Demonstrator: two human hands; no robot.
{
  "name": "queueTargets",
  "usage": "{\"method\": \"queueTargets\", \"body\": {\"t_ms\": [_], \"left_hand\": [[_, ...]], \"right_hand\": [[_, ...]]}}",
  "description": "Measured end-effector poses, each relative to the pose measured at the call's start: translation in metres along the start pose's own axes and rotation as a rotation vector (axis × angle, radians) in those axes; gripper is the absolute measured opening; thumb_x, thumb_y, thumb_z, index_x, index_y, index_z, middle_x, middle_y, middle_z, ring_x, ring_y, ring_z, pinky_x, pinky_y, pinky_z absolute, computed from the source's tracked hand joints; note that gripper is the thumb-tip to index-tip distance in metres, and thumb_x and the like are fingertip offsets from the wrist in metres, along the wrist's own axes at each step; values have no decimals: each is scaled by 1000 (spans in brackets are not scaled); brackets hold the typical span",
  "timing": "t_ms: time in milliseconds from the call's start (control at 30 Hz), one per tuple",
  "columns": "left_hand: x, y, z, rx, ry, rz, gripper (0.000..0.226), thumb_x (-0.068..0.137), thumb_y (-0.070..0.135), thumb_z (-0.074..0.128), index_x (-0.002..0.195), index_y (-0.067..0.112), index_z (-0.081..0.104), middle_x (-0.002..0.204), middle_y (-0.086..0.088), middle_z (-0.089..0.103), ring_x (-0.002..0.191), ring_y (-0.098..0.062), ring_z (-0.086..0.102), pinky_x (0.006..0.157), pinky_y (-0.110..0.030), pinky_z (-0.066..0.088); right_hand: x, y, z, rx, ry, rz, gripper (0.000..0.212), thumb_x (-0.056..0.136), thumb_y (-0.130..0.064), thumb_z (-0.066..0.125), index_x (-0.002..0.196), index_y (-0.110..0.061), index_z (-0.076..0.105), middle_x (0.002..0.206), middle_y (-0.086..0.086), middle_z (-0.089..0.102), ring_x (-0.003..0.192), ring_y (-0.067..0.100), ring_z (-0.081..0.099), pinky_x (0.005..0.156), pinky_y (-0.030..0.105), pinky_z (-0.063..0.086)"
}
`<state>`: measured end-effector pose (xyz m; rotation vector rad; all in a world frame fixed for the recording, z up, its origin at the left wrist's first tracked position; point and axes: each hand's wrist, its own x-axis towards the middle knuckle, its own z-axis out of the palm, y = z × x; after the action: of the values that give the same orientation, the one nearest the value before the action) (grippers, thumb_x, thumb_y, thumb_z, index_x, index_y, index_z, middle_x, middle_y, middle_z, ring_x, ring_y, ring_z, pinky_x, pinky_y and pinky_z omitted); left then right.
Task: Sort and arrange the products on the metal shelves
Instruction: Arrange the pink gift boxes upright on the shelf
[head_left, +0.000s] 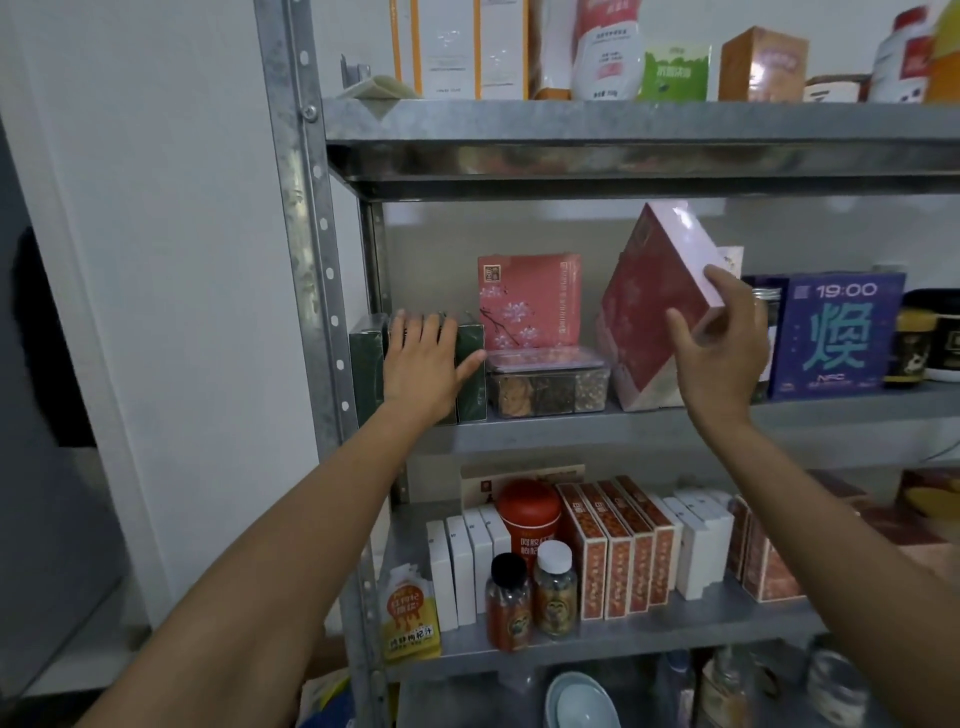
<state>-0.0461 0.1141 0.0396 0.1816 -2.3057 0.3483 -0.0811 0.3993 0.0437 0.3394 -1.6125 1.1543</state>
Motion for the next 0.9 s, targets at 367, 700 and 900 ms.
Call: {"method": "queueTargets", "body": {"t_ms": [367, 700, 900], "left_hand": [[-76, 84, -15, -1323, -295, -98, 72, 89, 63, 38, 148, 23, 33, 151, -1, 36, 138, -19, 35, 110, -36, 33], [-145, 140, -33, -1644, -598, -506, 67, 88, 71, 25, 126, 25, 56, 120, -3, 65, 109, -23, 63, 97, -45, 50], [-170, 132, -27, -1583, -548, -691, 70, 88, 72, 29, 119, 16, 58, 113, -10, 67, 104, -32, 64, 96, -54, 48]], "right_hand": [[-22, -29, -87, 345, 30, 54, 40, 93, -28, 63, 131, -36, 52, 121, -7, 62, 96, -5, 63, 74, 11, 52], [-73, -5, -88, 678, -246, 796, 42, 83, -24, 73, 123, -27, 59, 90, 1, 76, 70, 16, 74, 51, 27, 56], [-139, 21, -101, 692, -607, 1046, 77, 67, -27, 86, 135, -26, 50, 112, 9, 71, 90, 29, 73, 67, 38, 59]]}}
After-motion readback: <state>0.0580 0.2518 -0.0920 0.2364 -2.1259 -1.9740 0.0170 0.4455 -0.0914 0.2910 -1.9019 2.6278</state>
